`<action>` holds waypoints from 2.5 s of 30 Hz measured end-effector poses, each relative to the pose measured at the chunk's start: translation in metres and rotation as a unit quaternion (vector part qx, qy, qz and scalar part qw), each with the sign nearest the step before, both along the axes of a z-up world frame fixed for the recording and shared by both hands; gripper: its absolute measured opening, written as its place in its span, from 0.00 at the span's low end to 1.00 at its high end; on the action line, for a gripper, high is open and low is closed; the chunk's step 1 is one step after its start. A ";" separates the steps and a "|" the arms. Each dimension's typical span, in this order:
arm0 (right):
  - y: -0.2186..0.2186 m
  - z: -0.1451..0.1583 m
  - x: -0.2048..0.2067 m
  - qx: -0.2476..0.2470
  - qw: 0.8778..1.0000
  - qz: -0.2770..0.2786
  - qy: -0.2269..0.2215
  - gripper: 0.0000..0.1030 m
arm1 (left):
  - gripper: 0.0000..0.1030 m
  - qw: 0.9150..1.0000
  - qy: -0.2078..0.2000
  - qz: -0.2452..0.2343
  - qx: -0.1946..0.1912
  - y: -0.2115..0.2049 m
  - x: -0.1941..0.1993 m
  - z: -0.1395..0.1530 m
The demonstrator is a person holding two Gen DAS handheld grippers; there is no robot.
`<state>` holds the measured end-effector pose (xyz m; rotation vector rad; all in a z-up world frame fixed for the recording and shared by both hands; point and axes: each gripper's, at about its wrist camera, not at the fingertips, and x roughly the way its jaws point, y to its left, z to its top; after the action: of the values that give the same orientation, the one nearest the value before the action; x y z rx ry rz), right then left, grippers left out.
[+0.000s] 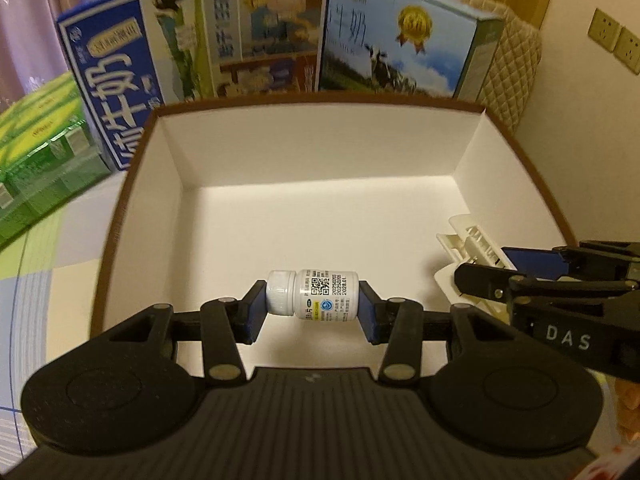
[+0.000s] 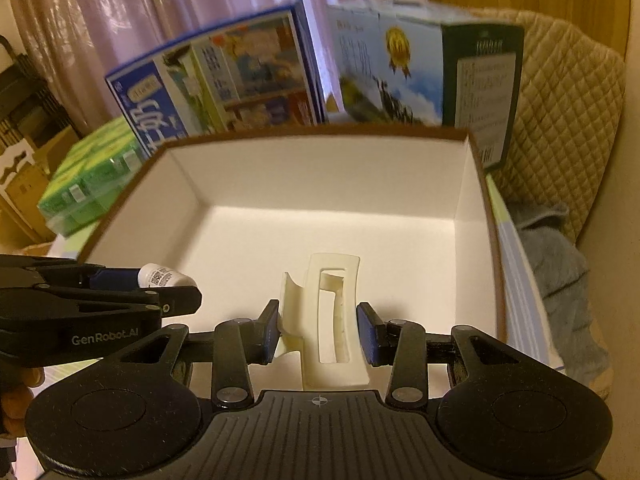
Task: Organize rigid objects
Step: 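Carry the pill bottle with the left tool while the right tool carries the clip into the box, then open the left tool releasing the bottle while the right tool releases the clip in the box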
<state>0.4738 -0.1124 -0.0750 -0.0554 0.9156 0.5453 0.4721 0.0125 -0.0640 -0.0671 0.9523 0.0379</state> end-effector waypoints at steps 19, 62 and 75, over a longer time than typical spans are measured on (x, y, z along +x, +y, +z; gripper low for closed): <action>0.002 -0.022 0.021 -0.013 0.999 -0.007 0.035 0.36 | 0.41 0.999 0.034 -0.008 0.008 0.003 0.024 -0.023; -0.018 0.023 -0.026 0.051 0.998 0.020 0.011 0.63 | 0.65 0.999 -0.028 0.029 0.015 -0.004 -0.050 0.044; -0.030 0.054 -0.077 0.062 0.998 -0.006 -0.023 0.63 | 0.65 0.998 -0.064 0.019 0.014 -0.005 -0.098 0.074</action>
<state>0.3967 -0.1429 -0.0211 0.0494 0.8345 0.5876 0.3744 0.0072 0.0096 -0.0603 0.8232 0.0819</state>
